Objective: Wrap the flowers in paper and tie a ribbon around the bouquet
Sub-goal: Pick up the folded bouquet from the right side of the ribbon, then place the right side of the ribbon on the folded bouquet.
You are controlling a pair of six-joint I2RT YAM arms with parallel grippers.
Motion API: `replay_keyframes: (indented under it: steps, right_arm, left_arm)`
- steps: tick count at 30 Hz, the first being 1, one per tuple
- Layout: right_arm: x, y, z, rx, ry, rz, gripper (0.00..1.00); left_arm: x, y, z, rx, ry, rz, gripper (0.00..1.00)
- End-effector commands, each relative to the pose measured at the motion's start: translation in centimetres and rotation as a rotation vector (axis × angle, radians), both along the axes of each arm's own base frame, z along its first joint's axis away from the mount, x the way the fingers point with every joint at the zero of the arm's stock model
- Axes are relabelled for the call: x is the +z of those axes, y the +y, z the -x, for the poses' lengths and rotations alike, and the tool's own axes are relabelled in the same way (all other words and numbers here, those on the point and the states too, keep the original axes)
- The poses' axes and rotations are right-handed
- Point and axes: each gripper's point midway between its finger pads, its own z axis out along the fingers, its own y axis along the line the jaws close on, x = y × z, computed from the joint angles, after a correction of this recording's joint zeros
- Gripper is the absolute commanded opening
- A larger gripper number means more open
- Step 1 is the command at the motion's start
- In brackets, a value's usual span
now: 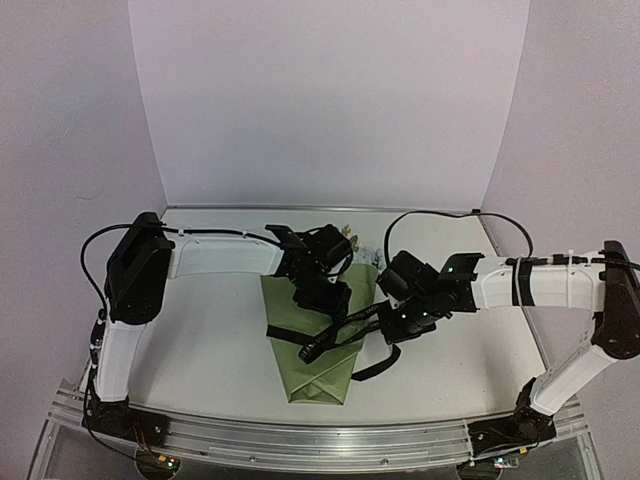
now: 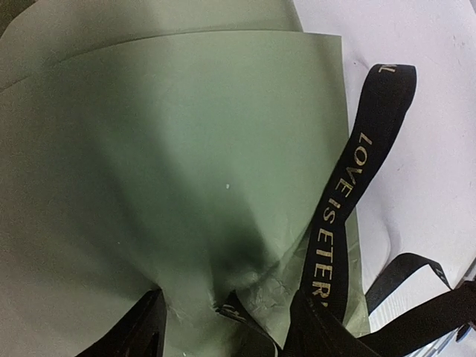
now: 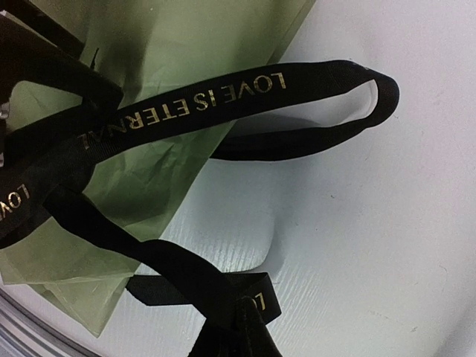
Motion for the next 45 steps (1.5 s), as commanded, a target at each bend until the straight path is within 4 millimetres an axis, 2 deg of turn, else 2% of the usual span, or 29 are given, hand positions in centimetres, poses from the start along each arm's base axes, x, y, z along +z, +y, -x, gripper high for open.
replay_keyframes:
  steps: [1, 8, 11, 13, 16, 18, 22, 26, 29, 32, 35, 38, 40, 43, 45]
  right_arm:
    - [0.8, 0.3, -0.5, -0.012, -0.039, -0.022, 0.06]
    - [0.6, -0.1, -0.6, -0.014, -0.051, -0.004, 0.06]
    - [0.5, -0.2, -0.8, -0.01, -0.061, 0.012, 0.07]
    - [0.5, -0.2, -1.0, -0.001, -0.07, 0.025, 0.06]
    - [0.6, -0.2, -1.4, 0.015, -0.083, 0.044, 0.07]
    - [0.6, -0.1, -1.7, 0.018, -0.082, 0.053, 0.07]
    - [0.6, 0.4, -2.3, 0.024, -0.068, 0.055, 0.06]
    - [0.4, 0.3, -3.5, 0.023, -0.05, 0.078, 0.06]
    - [0.3, -0.7, -4.5, -0.008, -0.031, 0.092, 0.06]
    - [-0.2, -1.6, -5.0, -0.025, 0.005, 0.097, 0.06]
    - [-0.6, -2.2, -4.8, -0.015, 0.035, 0.119, 0.06]
    - [-1.2, -3.0, -4.0, -0.007, 0.06, 0.147, 0.06]
    - [-1.5, -3.7, -3.6, -0.006, 0.07, 0.17, 0.06]
    - [-1.9, -4.4, -3.3, -0.009, 0.085, 0.196, 0.06]
    - [-2.2, -4.7, -3.2, -0.007, 0.094, 0.211, 0.06]
  left_arm:
    - [1.2, -0.1, -1.1, 0.036, -0.057, -0.022, 0.51]
    - [1.5, 0.5, -1.4, 0.049, -0.08, -0.035, 0.2]
    - [2.9, 0.8, -1.7, 0.06, -0.116, -0.013, 0.07]
    - [3.8, 1.2, -2.0, 0.075, -0.139, 0.006, 0.02]
    - [5.4, 2.2, -2.9, 0.116, -0.163, 0.047, 0.0]
    - [6.7, 3.9, -4.1, 0.172, -0.186, 0.065, 0.0]
    - [8.5, 8.2, -6.5, 0.288, -0.204, 0.138, 0.0]
    - [9.5, 14.3, -9.2, 0.44, -0.231, 0.158, 0.0]
    - [9.0, 19.2, -10.2, 0.556, -0.227, 0.157, 0.0]
    - [7.7, 24.2, -10.5, 0.683, -0.211, 0.146, 0.0]
    - [6.0, 29.3, -10.0, 0.832, -0.184, 0.146, 0.0]
    - [3.9, 33.7, -8.4, 0.98, -0.142, 0.18, 0.0]
    - [3.4, 36.3, -7.3, 1.064, -0.143, 0.193, 0.0]
    - [2.1, 39.4, -5.8, 1.164, -0.137, 0.195, 0.0]
    - [1.1, 40.7, -5.1, 1.204, -0.117, 0.178, 0.0]
